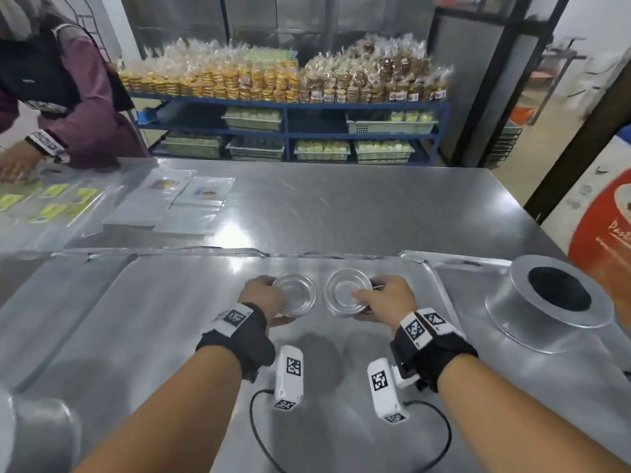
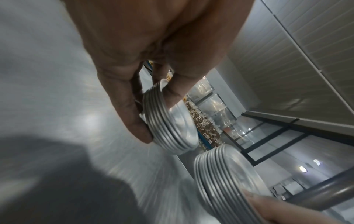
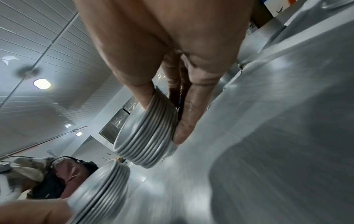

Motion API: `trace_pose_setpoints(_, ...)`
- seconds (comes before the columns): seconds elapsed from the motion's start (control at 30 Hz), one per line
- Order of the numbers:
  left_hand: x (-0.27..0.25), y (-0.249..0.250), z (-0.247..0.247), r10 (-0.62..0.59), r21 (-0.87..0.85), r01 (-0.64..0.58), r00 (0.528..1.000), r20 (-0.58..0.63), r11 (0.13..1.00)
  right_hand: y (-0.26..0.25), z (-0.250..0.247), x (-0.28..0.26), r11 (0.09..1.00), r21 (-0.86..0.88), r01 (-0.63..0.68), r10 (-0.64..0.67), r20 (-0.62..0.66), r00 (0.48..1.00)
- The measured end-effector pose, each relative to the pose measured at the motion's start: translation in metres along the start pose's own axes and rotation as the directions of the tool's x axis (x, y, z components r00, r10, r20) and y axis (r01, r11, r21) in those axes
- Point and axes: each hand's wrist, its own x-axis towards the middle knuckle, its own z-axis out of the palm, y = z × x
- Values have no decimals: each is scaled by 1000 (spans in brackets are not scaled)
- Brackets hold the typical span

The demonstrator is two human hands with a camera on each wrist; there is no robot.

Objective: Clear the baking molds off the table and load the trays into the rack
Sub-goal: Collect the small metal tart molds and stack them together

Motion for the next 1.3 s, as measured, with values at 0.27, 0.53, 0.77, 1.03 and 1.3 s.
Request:
trace_pose_setpoints(0.27,123,32,27,100,220,-99,995,6,970,-23,11,119,998,-63,-2,-5,-106,994)
trace_pose_setpoints(0.53,199,59,51,175,443,-163,984,14,882,-32,25,198,979,-203,-5,-26,-150,988)
trace_pose_setpoints(0.77,238,57,59,162,494,-156,986,32,855,-38,45,223,987,-98,-130,126,-43,991)
trace_pose_setpoints(1.03,209,68,59,151,471,-141,988,15,871,-39,42,211,990,-104,-95,97,18,995)
trace_pose_setpoints(1.3,137,94,88,266,729,-285,953,146,623,-67,-27,155,932,-362,6,-25,-49,999)
